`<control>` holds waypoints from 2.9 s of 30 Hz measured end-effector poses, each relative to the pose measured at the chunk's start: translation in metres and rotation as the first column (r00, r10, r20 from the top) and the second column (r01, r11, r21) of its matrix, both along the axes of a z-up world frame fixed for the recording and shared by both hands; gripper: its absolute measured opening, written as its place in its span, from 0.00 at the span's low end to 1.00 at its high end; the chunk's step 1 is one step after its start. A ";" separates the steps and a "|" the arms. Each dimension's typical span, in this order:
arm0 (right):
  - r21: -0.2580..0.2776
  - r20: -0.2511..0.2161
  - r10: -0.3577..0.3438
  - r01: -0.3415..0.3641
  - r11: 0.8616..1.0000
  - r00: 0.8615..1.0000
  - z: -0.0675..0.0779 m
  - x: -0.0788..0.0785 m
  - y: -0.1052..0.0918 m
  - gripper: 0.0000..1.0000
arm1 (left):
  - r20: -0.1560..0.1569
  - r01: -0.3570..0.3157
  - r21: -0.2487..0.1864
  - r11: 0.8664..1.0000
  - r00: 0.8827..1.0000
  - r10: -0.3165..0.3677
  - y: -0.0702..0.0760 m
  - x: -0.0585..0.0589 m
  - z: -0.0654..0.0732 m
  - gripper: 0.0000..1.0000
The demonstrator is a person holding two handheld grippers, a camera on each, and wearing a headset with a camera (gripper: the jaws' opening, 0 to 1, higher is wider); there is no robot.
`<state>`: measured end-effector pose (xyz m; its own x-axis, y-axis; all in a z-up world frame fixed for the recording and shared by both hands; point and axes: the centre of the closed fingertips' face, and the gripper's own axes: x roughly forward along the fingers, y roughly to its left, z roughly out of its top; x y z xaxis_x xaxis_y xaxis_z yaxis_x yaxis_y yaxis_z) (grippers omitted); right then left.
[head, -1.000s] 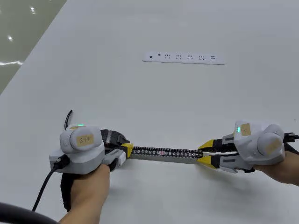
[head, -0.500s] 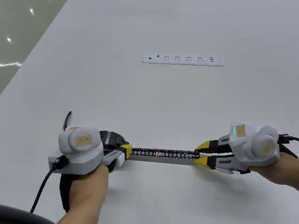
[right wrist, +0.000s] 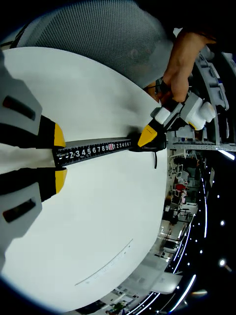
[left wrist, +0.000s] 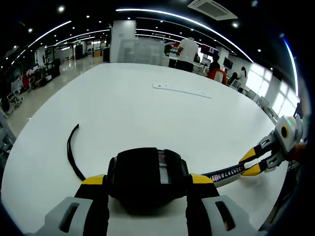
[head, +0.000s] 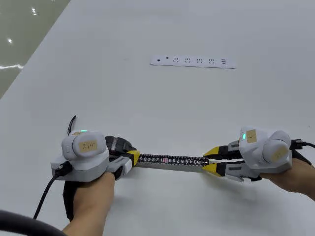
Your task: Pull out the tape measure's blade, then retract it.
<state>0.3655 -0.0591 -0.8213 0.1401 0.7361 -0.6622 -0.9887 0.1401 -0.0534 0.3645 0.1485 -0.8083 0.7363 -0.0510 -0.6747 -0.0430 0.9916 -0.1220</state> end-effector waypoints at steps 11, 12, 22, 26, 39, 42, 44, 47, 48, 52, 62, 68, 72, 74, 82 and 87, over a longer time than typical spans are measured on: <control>0.007 -0.006 0.003 -0.003 1.000 1.000 -0.001 -0.001 0.008 0.12 | -0.001 0.003 -0.004 1.000 1.000 -0.003 0.000 0.000 0.000 0.60; 0.008 -0.007 0.003 -0.003 1.000 1.000 -0.001 -0.001 0.008 0.12 | -0.001 0.003 -0.005 1.000 1.000 -0.003 0.000 0.000 -0.001 0.60; 0.017 -0.009 0.009 -0.009 1.000 1.000 0.000 -0.001 0.018 0.12 | -0.004 0.004 -0.010 1.000 1.000 -0.004 0.000 -0.001 -0.001 0.60; 0.018 -0.011 0.009 -0.009 1.000 1.000 -0.001 -0.001 0.020 0.12 | -0.003 0.003 -0.013 1.000 1.000 -0.003 0.001 -0.001 -0.001 0.60; 0.023 -0.014 0.015 -0.015 1.000 1.000 -0.001 -0.001 0.030 0.12 | -0.002 0.002 -0.014 1.000 1.000 -0.002 0.001 0.000 -0.001 0.60; 0.022 -0.016 0.015 -0.014 1.000 1.000 -0.002 0.000 0.032 0.12 | -0.002 0.002 -0.013 1.000 1.000 -0.002 0.001 0.000 -0.001 0.60; 0.024 -0.018 0.012 -0.012 1.000 1.000 -0.002 0.000 0.033 0.12 | -0.003 0.003 -0.015 1.000 1.000 -0.003 0.001 0.000 -0.001 0.60; 0.026 -0.018 0.012 -0.011 1.000 1.000 -0.002 0.000 0.034 0.12 | -0.003 0.003 -0.015 1.000 1.000 -0.003 0.001 0.000 -0.001 0.60; 0.026 -0.019 0.012 -0.011 1.000 1.000 -0.002 0.000 0.035 0.12 | -0.003 0.003 -0.016 1.000 1.000 -0.003 0.002 0.000 -0.002 0.60; 0.031 -0.019 0.014 -0.013 0.999 1.000 -0.002 -0.001 0.038 0.12 | -0.005 0.003 -0.018 1.000 1.000 -0.003 0.001 0.000 -0.001 0.60; 0.038 -0.022 0.017 -0.016 0.999 1.000 -0.001 -0.002 0.046 0.12 | -0.006 0.001 -0.021 1.000 1.000 -0.001 0.000 0.000 0.000 0.61; 0.042 -0.023 0.021 -0.020 0.999 1.000 -0.001 -0.003 0.053 0.12 | -0.007 0.003 -0.023 1.000 1.000 -0.003 0.000 0.000 0.000 0.61; 0.045 -0.023 0.022 -0.021 0.999 0.999 -0.001 -0.003 0.058 0.12 | -0.008 0.003 -0.026 1.000 1.000 -0.003 0.001 0.000 0.000 0.61; 0.047 -0.022 0.022 -0.021 0.999 1.000 -0.001 -0.003 0.060 0.12 | -0.008 0.003 -0.026 1.000 1.000 -0.003 0.000 0.000 -0.001 0.61; 0.050 -0.023 0.026 -0.025 0.998 0.999 -0.002 -0.004 0.067 0.12 | -0.009 0.003 -0.028 1.000 1.000 -0.003 0.000 -0.001 -0.001 0.61; 0.055 -0.025 0.028 -0.027 0.998 0.999 -0.002 -0.004 0.074 0.12 | -0.011 0.002 -0.033 0.999 1.000 -0.002 0.000 -0.001 0.000 0.61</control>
